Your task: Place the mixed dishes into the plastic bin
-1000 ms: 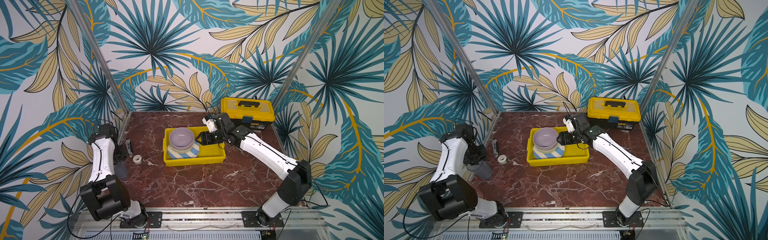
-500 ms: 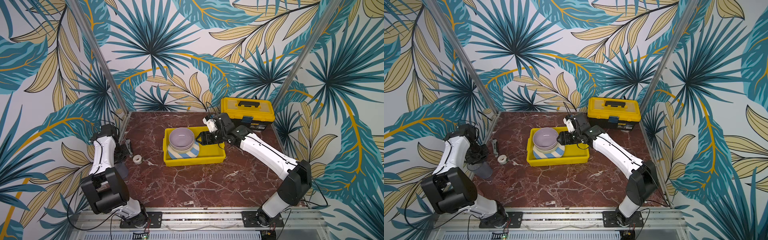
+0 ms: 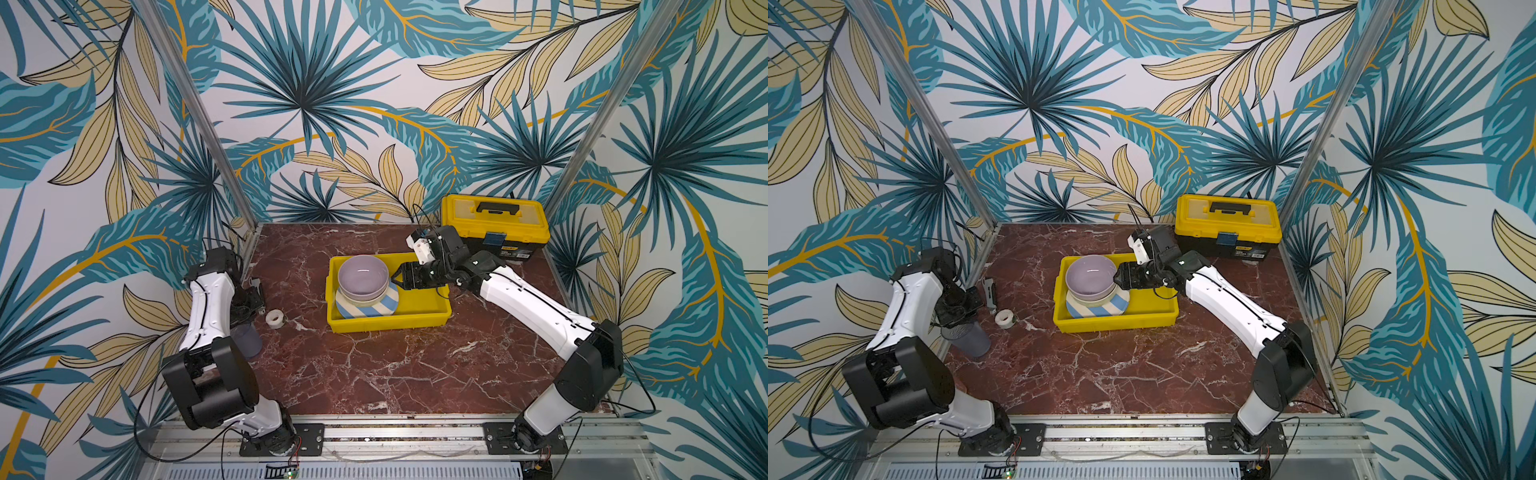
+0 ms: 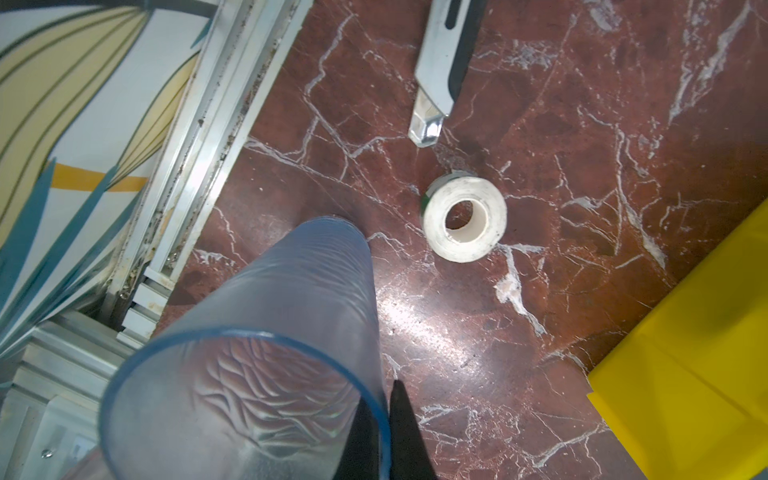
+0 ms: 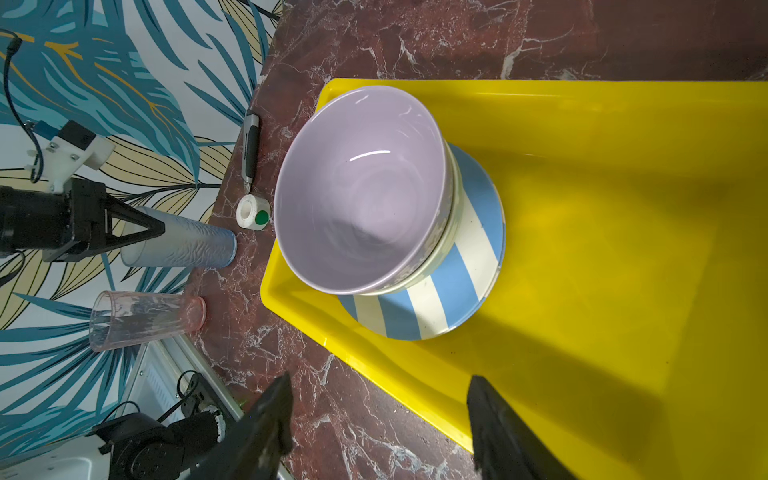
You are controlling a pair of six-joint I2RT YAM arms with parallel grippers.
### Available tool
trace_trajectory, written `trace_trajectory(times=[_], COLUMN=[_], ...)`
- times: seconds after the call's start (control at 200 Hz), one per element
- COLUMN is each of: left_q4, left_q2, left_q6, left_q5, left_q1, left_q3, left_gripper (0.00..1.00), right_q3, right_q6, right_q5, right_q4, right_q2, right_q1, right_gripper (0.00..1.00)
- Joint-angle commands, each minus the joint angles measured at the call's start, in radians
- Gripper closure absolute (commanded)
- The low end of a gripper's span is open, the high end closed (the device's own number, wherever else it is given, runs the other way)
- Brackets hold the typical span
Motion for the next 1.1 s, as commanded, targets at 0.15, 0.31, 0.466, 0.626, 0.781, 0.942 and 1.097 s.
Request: trace_trajectory(times=[0.15, 0.31, 0.466, 0.626, 0.781, 0.942, 1.097], left_q4=[-0.022, -0.064, -0.071, -0.07, -0.069, -0.069, -0.069], left_q2=[-0.094, -0.123, -0.124, -0.103, -0.065, -0.032, -0.026], left_q6=[-0.004, -0.012, -0.03, -0.068, -0.081, -0.091, -0.107], left_q5=[0.054, 0.071, 0.116, 0.118, 0.098, 0.065, 0.043], left_q1=[-0.144, -0.233, -0.333, -0.444, -0.529, -0.577, -0.61], left_q3=[0.04, 0.081, 0.103, 0.118, 0.125, 0.105, 0.07], left_gripper=[1.0, 1.0, 1.0, 1.0, 1.0, 1.0, 1.0], right_q3=[-0.035, -0.051, -0.062, -0.065, -0.074, -0.081, -0.082], right_q6=[0.038, 0.053, 0.064, 0.076, 0.074, 0.076, 0.072], right_q5=[0.008, 0.012, 0.01, 0.006, 0.015, 0.018, 0.022], right_q4=[0.026, 0.04, 0.056, 0.064, 0.064, 0.067, 0.066], right_q2=[-0.034, -0.044, -0.043, -0.041, -0.044, -0.047, -0.047], right_q1=[-0.002, -0.002, -0.002, 0.0, -0.002, -0.001, -0.001], right_gripper=[0.32, 0.32, 0.32, 0.32, 0.32, 0.32, 0.32])
